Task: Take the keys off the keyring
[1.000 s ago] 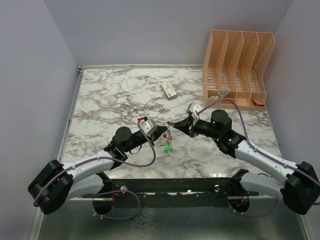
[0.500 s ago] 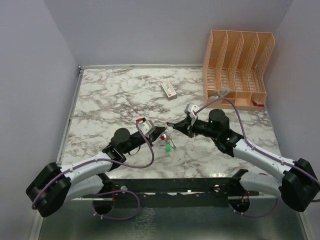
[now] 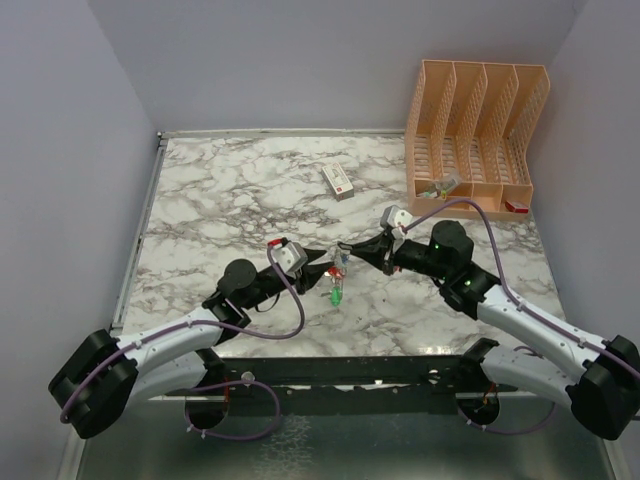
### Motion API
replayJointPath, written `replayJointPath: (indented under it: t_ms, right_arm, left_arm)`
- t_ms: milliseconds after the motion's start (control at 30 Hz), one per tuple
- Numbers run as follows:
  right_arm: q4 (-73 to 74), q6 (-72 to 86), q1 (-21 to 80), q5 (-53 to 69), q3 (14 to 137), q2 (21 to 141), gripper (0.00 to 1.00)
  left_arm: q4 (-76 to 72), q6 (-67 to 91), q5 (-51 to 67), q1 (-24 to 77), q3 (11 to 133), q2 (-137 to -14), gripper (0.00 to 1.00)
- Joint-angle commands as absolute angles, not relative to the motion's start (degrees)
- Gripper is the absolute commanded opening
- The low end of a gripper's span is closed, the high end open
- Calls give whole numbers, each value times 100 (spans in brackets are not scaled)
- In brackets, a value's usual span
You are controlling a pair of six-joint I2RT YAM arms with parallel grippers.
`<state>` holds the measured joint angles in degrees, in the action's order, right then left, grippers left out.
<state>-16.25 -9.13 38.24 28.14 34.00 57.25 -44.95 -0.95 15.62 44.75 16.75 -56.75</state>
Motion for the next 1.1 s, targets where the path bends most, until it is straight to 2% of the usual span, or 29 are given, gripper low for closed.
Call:
replayJointPath:
  t_ms: [0, 167, 367, 467, 567, 733, 1067]
  right_arm:
    - [-1575, -1006, 3813, 3080, 3408, 5546, 1]
    - [-1563, -1019, 3826, 3176, 3423, 5580, 1]
    - [-1535, -1045, 3858, 3226, 3452, 5655, 1]
    - [-1521, -1053, 3861, 3234, 3454, 5668, 1]
    - [-1545, -1055, 3858, 3228, 3433, 5628, 1]
    - [-1554, -1055, 3858, 3205, 3427, 5634, 1]
    - [-1523, -1072, 3858, 3295, 3449, 5705, 1]
  left_arm:
    - [-4579, -80, 1863, 4506, 1791, -5866, 40]
    - [-4579, -106, 1901, 4508, 1951, -6039, 44]
    - [-4588, -157, 1869, 4506, 2097, -6212, 43]
    - [-4583, -190, 1902, 4507, 2143, -6303, 38]
    - [-4584, -212, 1928, 4509, 2145, -6382, 28]
    - [-4579, -235, 1956, 4509, 2125, -6475, 23]
    - [-4588, -238, 2002, 4509, 2237, -6595, 22]
